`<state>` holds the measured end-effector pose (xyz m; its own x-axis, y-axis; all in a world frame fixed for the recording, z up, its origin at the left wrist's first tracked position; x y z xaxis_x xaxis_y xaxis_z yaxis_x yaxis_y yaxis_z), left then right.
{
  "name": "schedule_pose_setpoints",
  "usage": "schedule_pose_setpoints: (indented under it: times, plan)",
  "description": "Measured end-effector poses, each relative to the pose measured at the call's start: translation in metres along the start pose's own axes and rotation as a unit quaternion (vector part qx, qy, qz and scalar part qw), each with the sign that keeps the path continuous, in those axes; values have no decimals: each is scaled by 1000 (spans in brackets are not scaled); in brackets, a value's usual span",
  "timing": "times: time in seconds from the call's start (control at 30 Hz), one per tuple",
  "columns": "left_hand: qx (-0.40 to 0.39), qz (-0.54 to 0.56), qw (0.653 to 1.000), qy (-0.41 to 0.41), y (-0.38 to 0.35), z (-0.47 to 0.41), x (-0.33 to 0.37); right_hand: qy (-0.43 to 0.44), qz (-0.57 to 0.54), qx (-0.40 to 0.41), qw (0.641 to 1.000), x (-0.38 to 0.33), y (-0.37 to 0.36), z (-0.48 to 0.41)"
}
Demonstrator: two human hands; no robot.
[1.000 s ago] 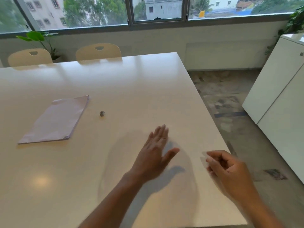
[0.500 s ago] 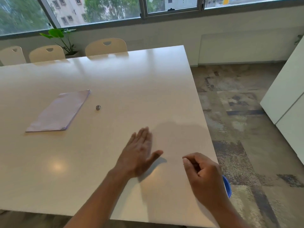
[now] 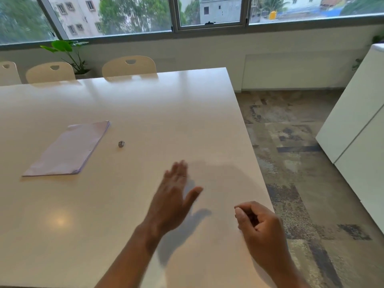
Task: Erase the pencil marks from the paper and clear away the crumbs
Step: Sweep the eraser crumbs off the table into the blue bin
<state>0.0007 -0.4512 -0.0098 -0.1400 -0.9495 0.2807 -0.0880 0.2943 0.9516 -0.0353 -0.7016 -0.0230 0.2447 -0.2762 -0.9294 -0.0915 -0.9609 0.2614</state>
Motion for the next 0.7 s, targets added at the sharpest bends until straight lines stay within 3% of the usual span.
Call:
schedule_pose_setpoints:
  times: [0.07, 0.17, 0.3, 0.4, 0.57, 0.7]
  plan:
    - [-59, -96, 992, 58, 0, 2, -28, -2, 2, -1, 1000, -2, 0, 1]
    - [-91, -132, 985, 69, -5, 5, -35, 0, 4, -1, 1000, -7, 0, 2]
    - [-119, -126, 985, -10, -13, 0, 14, -29, 12, 14, 999, -9, 0, 3]
    - [-146, -54, 984, -90, -17, -3, 56, -39, -4, 44, 998, -10, 4, 6]
    - [-117, 136, 975, -131, -11, -4, 77, -66, -38, 87, 993, -13, 11, 9]
    - [-53, 24, 996, -70, -3, 2, 41, -84, -32, 95, 991, -16, 8, 14]
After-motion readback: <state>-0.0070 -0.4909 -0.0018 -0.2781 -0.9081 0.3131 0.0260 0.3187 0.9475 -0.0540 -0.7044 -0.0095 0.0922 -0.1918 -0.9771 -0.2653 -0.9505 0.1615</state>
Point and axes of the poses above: each hand's wrist, its own z-axis away from the middle knuckle, its own y-axis out of the back of the hand, x = y × z, the point moved 1 cm from there along -z, towards the middle knuckle, and after that the axes turned 7 degrees about -z, right-handed, at the moved point
